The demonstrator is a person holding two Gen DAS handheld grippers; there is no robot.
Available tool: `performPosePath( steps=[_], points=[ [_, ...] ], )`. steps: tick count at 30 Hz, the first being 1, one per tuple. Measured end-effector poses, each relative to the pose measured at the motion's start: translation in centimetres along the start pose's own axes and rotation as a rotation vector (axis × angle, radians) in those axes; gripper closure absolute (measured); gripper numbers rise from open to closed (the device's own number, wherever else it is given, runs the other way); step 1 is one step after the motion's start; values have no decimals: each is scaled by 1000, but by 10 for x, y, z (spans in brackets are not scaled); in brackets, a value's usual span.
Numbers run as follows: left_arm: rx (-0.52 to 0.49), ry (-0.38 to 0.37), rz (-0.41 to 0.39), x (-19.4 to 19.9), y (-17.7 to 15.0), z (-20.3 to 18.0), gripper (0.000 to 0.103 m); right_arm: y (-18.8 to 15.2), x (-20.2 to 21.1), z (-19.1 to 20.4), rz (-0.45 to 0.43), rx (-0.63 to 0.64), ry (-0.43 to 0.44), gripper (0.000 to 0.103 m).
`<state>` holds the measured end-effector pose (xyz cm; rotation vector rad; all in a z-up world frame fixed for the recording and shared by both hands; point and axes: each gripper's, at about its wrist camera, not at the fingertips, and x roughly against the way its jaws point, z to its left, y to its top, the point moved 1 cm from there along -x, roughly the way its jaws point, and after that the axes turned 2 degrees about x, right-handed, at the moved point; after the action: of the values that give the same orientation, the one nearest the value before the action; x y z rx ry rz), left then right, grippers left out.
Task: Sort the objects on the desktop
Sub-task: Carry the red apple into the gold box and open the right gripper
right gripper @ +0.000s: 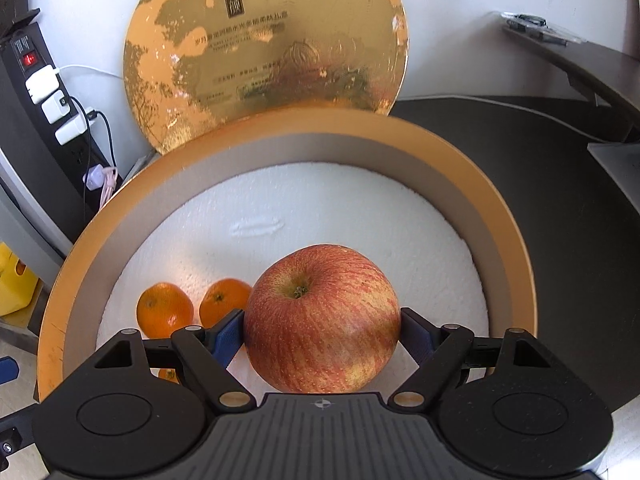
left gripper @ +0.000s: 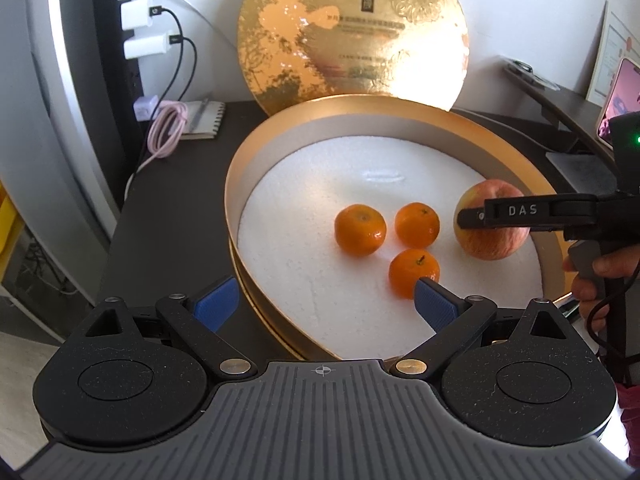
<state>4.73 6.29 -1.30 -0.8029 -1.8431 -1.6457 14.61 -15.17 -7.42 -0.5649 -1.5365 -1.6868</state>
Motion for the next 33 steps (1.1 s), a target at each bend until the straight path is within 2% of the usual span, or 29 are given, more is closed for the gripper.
performPosePath(
  steps=[24,27,29,33],
  points=[
    [-15,14,7,0,-1,-8,5,-6,-2,8,31,83,-9,20],
    [-15,19,6,2,-1,-8,5,-3,5,9,11,87,-9,19],
    [-15,21,4,3,-1,-9,5,-1,13,11,-27,96,-14,11],
    [-17,25,2,6,-1,-10,4,6,36,16,-119,127,-28,11]
  ],
)
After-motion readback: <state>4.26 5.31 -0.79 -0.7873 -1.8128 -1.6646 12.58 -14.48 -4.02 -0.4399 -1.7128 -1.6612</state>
